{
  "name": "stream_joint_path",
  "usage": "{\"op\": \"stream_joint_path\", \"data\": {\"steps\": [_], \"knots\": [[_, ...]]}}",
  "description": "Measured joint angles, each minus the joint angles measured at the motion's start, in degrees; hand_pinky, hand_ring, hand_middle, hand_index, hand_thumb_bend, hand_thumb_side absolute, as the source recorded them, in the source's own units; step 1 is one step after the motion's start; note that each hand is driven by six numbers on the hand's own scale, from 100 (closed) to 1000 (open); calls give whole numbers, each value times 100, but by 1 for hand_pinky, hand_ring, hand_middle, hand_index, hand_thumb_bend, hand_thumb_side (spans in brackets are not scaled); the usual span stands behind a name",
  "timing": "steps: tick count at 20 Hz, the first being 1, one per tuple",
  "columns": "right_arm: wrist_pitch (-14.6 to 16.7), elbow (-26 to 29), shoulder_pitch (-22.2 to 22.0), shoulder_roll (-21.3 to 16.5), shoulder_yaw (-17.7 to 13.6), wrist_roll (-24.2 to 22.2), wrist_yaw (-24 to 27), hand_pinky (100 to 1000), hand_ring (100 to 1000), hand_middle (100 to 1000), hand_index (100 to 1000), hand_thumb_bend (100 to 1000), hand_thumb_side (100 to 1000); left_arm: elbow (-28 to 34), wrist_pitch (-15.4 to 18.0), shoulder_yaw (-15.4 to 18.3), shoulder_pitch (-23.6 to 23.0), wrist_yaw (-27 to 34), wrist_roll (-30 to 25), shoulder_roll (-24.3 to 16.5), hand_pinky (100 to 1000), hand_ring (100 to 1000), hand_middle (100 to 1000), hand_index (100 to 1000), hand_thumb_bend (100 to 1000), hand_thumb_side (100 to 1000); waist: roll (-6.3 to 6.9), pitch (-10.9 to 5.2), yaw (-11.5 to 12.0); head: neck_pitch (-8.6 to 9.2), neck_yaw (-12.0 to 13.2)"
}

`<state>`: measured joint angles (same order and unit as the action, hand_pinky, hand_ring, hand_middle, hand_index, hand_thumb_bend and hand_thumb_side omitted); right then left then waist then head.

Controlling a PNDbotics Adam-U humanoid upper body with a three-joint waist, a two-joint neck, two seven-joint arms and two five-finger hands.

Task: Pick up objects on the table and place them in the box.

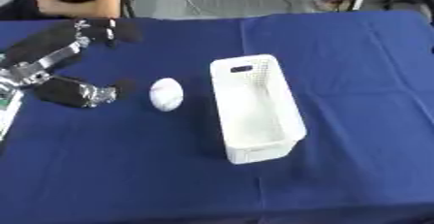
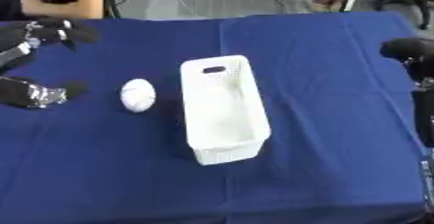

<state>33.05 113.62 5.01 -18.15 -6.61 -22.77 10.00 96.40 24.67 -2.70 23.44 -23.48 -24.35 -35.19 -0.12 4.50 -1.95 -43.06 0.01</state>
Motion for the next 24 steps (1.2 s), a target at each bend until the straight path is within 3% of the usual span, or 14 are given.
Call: {"op": "stream_joint_path", "data": {"steps": [17,23,24], "knots": [[0,0,-16,0,31,-20,20,833,818,775,862,100,705,-617,-20,-441,344,-556,-80,352,676,742,826,884,677,771,-7,-9,14,-5,47],[0,0,-18,0,31,-20,20,832,817,776,862,100,707,-787,-103,-574,429,-650,148,515,665,735,823,878,657,759,-10,-9,12,-5,56],[0,0,-18,0,31,-21,20,833,818,776,862,100,705,-802,-113,-591,436,-657,211,531,655,726,815,863,657,717,-10,-9,12,-5,57]]}}
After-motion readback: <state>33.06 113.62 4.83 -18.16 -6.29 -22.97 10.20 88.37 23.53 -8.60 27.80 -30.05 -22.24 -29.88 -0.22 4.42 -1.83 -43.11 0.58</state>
